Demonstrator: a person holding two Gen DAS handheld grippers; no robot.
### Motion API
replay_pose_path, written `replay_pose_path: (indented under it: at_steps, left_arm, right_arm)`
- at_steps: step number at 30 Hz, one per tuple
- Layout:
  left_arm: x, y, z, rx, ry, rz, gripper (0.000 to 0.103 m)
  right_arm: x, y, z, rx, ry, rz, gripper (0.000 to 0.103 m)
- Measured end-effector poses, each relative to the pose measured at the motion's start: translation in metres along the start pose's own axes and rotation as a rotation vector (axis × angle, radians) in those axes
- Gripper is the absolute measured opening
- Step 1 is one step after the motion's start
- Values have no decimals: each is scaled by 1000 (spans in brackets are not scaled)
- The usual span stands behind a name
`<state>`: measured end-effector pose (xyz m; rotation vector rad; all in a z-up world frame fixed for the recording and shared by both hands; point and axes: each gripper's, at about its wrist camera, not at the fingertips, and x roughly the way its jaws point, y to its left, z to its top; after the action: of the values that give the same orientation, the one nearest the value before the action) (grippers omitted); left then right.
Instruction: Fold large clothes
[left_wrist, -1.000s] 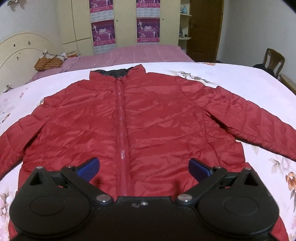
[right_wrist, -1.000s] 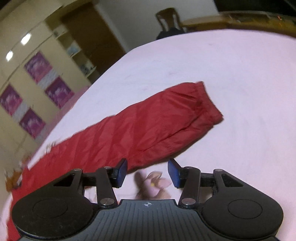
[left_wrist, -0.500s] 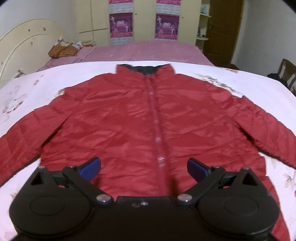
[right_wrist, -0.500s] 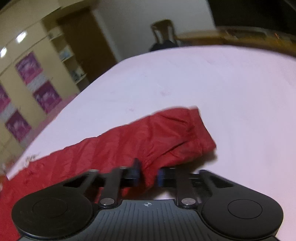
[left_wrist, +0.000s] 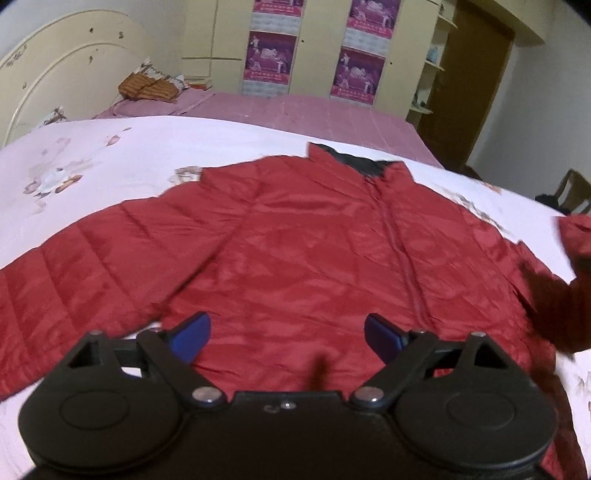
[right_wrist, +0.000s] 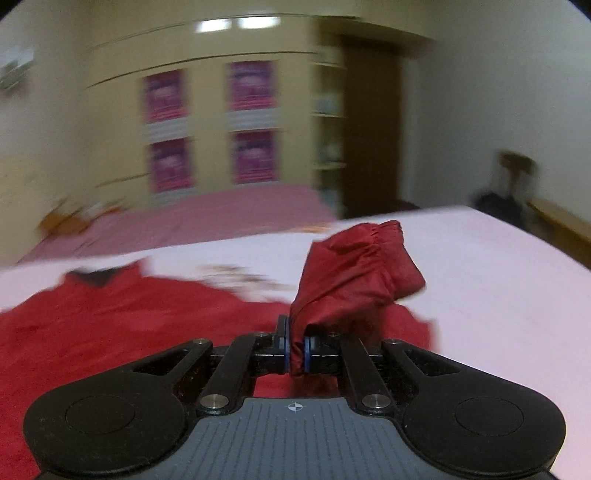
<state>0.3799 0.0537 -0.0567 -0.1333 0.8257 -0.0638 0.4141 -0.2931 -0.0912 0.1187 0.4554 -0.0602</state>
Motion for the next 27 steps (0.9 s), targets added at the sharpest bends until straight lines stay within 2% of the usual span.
replay_pose_path:
  at_steps: [2, 4, 8, 14, 15, 16, 18, 20, 22, 23, 24, 25, 27]
  left_arm:
    - [2, 15, 5, -34, 12, -28, 81]
    - [3, 29, 11, -77, 14, -62, 81]
    - [5, 41, 15, -72, 12, -88, 81]
    - [10, 53, 11, -100, 37, -118, 81]
    - [10, 54, 11, -102, 37, -127, 83]
    - [11, 53, 11, -103, 34, -136, 84]
    - [14, 50, 13, -103, 37, -158, 85]
    - [22, 43, 15, -102, 46, -189, 85]
    - [35, 35, 17, -102, 67, -234, 84]
    - [42, 30, 18, -102, 80, -252, 82]
    - [49, 24, 19, -101, 96, -265, 80]
    - [55, 19, 20, -107, 104, -284, 79]
    - [60, 14, 23, -139, 105, -327, 79]
  right_arm:
    - [5, 42, -7, -45, 25, 74, 6]
    - [8, 83, -18, -89, 65, 138, 6]
    - [7, 158, -48, -191, 135, 247, 6]
    - [11, 219, -101, -325, 236, 343, 7]
    - [5, 228, -111, -378, 231, 337, 12]
    - [2, 238, -113, -432, 210, 314, 34]
    - [-13, 233, -115, -443, 141, 318, 71]
    - [-17, 226, -112, -399, 135, 320, 72]
    - [-29, 201, -108, -349, 112, 313, 71]
    - [-34, 187, -106, -321, 103, 301, 66]
    - [-36, 176, -100, -294, 106, 286, 48]
    - [-40, 160, -97, -256, 111, 264, 39]
    - [-35, 132, -80, -191, 106, 231, 36]
